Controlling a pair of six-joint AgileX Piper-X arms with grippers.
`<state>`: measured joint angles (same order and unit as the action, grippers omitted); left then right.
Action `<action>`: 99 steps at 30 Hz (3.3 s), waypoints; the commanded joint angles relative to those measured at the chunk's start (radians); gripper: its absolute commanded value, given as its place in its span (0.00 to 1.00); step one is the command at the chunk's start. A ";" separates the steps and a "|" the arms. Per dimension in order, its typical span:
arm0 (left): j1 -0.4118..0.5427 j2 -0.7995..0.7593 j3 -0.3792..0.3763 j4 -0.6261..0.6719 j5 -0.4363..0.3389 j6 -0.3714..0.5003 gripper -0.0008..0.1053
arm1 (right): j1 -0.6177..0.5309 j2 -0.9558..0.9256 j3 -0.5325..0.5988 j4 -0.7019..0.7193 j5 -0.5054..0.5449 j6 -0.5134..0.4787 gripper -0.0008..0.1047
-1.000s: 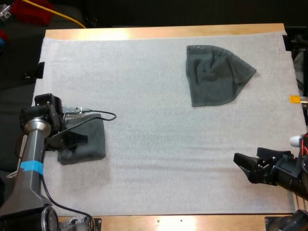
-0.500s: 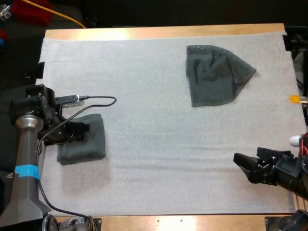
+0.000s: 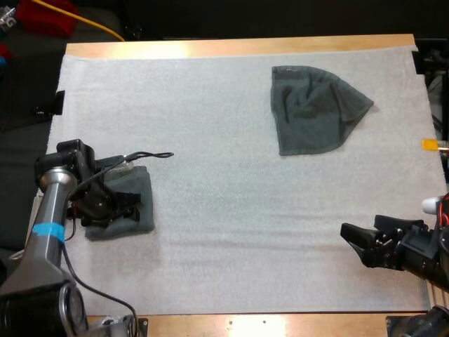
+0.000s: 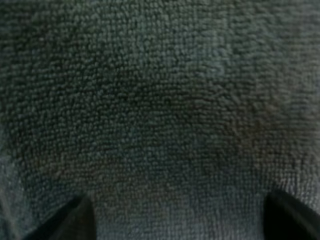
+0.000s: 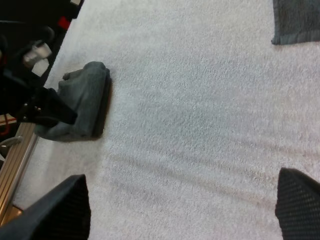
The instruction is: Pick towel from pile, fold and stack
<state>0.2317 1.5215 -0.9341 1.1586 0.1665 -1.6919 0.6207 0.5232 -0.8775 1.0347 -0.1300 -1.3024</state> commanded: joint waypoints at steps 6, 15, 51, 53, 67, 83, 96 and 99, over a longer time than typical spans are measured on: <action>-0.002 0.032 0.001 -0.019 -0.067 -0.009 0.65 | 0.002 -0.002 -0.001 -0.006 -0.007 -0.002 0.71; -0.002 0.029 0.005 -0.030 -0.084 0.026 0.65 | 0.002 -0.002 -0.001 -0.006 -0.007 -0.002 0.71; -0.003 -0.241 -0.099 -0.091 -0.002 0.015 0.64 | 0.002 -0.002 -0.001 -0.006 -0.001 -0.006 0.71; -0.004 -0.293 -0.099 -0.087 0.016 0.013 0.64 | 0.002 -0.002 -0.001 -0.006 -0.001 -0.024 0.71; -0.059 -0.691 -0.099 -0.022 0.185 -0.020 0.64 | -0.001 -0.002 -0.001 -0.006 0.175 -0.081 0.71; -0.192 -0.904 -0.099 0.047 0.158 -0.017 0.64 | -0.001 -0.002 -0.001 -0.006 0.311 -0.139 0.71; -0.249 -0.974 -0.099 0.078 0.158 -0.009 0.64 | -0.095 -0.002 -0.001 0.043 0.359 -0.191 0.71; -0.249 -0.995 -0.099 0.090 0.158 -0.009 0.64 | -0.179 -0.002 -0.001 0.055 0.327 -0.233 0.71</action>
<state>-0.0134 0.5335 -1.0267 1.2415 0.3273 -1.6990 0.4490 0.5232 -0.8775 1.0855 0.2018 -1.5125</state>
